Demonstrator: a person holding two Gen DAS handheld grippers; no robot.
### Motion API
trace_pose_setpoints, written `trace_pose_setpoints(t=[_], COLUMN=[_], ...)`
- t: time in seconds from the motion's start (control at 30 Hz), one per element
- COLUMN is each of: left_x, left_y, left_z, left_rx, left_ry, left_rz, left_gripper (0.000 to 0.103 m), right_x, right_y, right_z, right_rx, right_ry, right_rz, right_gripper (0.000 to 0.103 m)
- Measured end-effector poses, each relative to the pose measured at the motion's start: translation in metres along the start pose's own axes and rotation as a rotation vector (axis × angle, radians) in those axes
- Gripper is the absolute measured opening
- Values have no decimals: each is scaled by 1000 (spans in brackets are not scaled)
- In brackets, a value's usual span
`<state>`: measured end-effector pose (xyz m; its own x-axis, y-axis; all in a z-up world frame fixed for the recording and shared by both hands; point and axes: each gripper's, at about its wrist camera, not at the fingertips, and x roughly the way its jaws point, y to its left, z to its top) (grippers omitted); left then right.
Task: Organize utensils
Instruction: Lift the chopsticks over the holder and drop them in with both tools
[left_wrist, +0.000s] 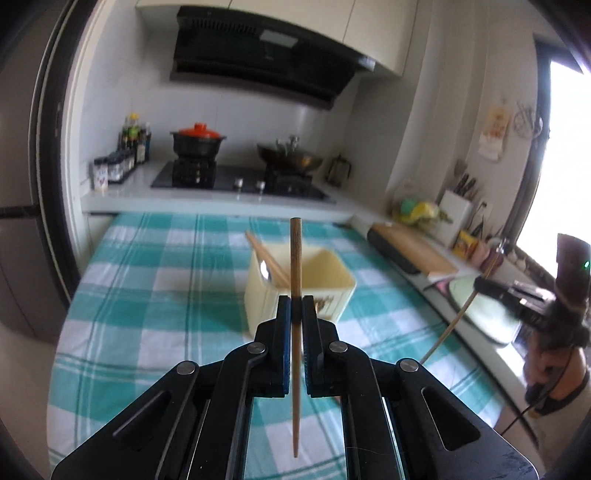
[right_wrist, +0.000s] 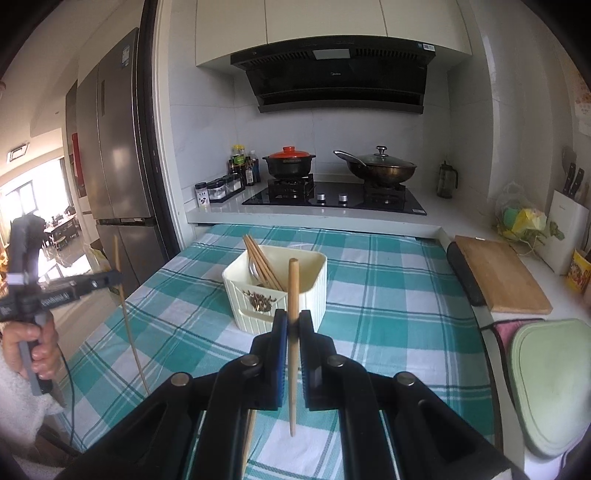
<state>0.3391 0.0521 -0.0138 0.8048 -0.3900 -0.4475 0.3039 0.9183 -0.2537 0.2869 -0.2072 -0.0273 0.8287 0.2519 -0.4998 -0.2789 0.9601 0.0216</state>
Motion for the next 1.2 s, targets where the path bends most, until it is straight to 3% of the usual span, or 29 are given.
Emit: trace_pose_setpoints(t=[0.17,0.3,0.43,0.57,0.63,0.9,1.03,1.07,1.1,1.13,1.2], left_x=[6,23,51,93,119,214,237,237,233,228,206], left_y=[-12,-24,-29,-26,-20,16,25,27,31,33,34], left_z=[64,111,139,143,139,88,68,65,63,62,60], left_rx=[31,46,28,7,-2,-67,-103,-119,-148,-163,-165], left_ry=[-112,-213,-293,-302,-258,53,156,167,175,173,152], left_rz=[14,50,100,152,162,157,147,146,128,119,118], left_gripper=[4,4,4,4,4,4,6,9,25,47,73], right_x=[8,16,31,61,81,200,233,236,235,232,211], right_y=[-1,-1,4,10,10,-6,-13,-14,-17,-20,-26], right_z=[40,91,126,137,135,102,87,84,83,83,85], right_rx=[-24,-44,-58,-94,-98,-51,-12,6,36,53,95], right_ry=[-49,-164,-263,-288,-256,117,212,213,204,195,143], right_rz=[-8,-17,-11,-12,-8,20,17,16,13,16,23], right_gripper=[6,6,6,6,6,6,7,9,13,25,35])
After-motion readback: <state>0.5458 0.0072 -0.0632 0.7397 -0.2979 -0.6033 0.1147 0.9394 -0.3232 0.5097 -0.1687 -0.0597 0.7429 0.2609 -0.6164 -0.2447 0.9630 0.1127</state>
